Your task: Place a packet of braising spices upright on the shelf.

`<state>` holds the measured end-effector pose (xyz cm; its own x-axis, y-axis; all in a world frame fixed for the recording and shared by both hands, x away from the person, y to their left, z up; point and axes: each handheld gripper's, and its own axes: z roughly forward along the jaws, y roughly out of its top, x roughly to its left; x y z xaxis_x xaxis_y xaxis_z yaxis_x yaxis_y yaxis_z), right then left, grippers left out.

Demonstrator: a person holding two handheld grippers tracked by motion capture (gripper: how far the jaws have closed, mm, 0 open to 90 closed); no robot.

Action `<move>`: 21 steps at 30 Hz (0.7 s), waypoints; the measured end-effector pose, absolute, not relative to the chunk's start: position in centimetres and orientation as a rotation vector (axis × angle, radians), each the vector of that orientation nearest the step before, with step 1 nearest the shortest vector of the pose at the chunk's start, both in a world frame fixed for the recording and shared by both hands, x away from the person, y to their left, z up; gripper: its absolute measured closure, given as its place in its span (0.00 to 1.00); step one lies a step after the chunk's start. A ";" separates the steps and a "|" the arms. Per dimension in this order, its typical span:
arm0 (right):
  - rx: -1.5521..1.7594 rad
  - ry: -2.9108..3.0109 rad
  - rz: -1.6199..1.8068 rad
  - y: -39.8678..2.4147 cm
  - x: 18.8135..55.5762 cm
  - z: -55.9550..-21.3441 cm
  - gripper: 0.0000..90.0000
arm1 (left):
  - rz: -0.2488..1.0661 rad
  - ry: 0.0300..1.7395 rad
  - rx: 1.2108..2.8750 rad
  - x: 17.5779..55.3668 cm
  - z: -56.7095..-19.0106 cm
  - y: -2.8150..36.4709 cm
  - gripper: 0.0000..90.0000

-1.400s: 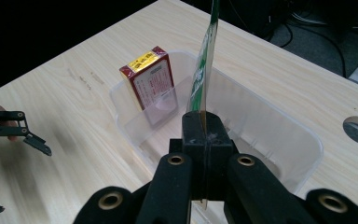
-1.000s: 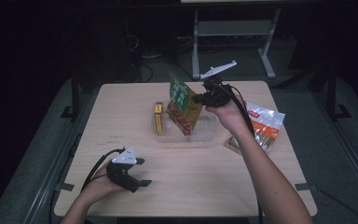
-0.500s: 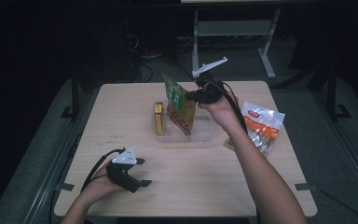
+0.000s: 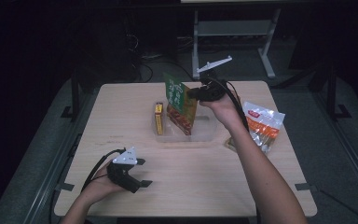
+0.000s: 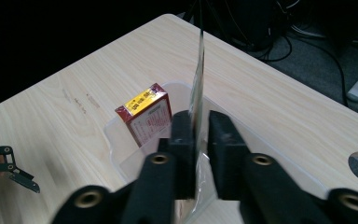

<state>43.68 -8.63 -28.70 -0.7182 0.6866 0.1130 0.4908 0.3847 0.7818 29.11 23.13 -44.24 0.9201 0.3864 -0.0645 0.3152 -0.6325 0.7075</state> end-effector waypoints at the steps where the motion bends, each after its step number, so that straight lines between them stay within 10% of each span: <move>1: 1.048 2.413 1.245 -8.6 43.6 -28.7 0.79 | 0.118 0.496 2.302 29.1 -44.2 23.1 0.16; 21: 0.968 2.437 1.345 -9.8 40.5 -28.6 0.39 | 0.108 0.502 2.304 29.1 -44.3 22.9 0.16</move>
<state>40.51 -9.79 -28.60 -0.7672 0.6267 0.1369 0.4499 0.3737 0.8111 29.08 22.90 -44.28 0.9192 0.3869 -0.0731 0.3224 -0.6328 0.7040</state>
